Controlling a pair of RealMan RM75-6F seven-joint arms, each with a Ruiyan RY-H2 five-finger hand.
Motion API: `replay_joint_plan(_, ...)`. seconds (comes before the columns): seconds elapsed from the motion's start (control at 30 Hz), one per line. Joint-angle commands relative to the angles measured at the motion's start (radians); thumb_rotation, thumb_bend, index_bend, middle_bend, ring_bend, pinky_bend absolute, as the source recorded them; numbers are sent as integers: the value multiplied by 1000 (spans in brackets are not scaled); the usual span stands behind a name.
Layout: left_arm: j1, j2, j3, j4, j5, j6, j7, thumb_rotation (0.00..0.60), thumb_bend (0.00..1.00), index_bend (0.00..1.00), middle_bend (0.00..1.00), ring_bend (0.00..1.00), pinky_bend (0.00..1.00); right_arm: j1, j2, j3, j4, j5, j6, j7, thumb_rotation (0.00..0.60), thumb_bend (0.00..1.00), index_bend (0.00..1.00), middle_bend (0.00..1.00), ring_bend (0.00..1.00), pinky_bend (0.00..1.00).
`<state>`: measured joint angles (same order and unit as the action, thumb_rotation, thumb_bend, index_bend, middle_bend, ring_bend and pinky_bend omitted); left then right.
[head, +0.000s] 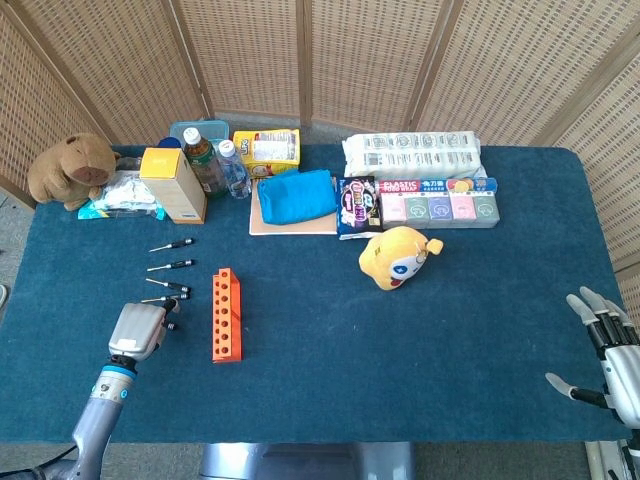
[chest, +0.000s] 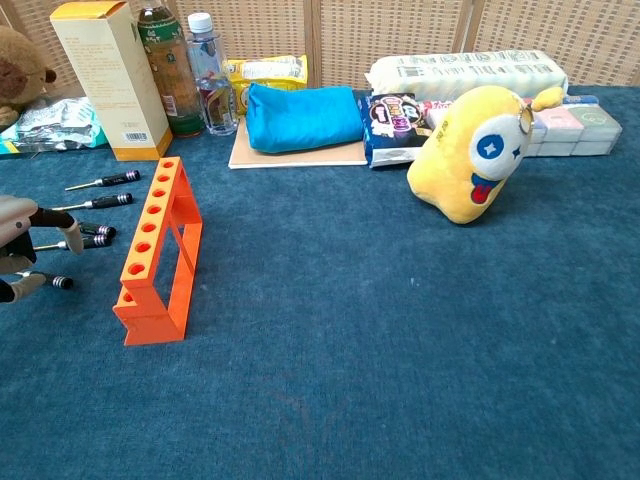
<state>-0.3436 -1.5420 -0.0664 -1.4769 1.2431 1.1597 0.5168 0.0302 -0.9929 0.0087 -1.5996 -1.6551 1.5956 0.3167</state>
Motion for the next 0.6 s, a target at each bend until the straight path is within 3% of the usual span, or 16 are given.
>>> replay_joint_plan(0.03,-4,-10,2,5,-2,-2,1,600,403,395,1000,1000,1000,1,1,0,-1,1,-2,1,600,11,19,0,0,20)
replay_joint_plan(0.6,-9,-35,13,16,-8,16,36,600,404,437,1000,1000,1000,1,11,-3,-5,2,-5,26,600,12,19,0,0,33)
